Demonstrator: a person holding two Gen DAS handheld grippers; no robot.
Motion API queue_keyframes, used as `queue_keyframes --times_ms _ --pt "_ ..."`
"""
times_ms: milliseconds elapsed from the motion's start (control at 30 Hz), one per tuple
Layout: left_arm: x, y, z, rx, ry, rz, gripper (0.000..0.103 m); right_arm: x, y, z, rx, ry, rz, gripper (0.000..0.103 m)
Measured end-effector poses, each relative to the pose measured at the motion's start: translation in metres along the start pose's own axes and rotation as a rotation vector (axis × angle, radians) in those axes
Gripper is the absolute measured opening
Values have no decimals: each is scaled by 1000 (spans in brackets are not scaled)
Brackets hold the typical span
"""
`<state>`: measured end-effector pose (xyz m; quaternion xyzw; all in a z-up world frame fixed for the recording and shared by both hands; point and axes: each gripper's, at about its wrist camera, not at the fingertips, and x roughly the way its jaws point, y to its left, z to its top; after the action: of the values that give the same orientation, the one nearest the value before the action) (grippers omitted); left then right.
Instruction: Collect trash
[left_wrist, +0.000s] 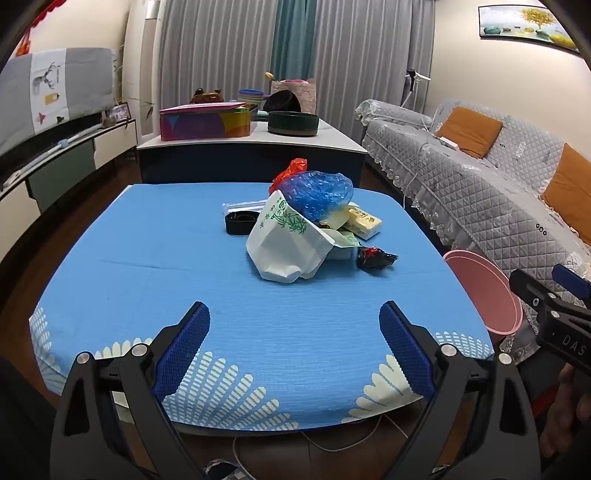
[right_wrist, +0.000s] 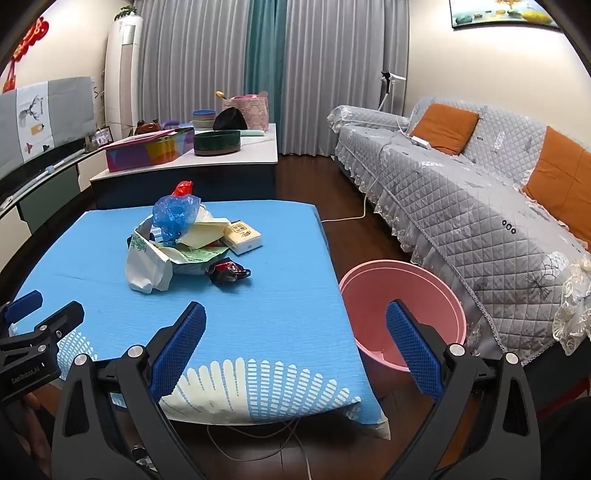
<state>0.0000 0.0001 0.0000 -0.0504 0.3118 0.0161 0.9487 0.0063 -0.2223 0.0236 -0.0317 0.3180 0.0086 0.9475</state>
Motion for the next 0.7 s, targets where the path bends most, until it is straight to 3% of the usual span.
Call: queue_keyframes --times_ms 700 --pt "0 -4 1 0 -4 4 90 -1 5 0 -12 -6 -5 96"
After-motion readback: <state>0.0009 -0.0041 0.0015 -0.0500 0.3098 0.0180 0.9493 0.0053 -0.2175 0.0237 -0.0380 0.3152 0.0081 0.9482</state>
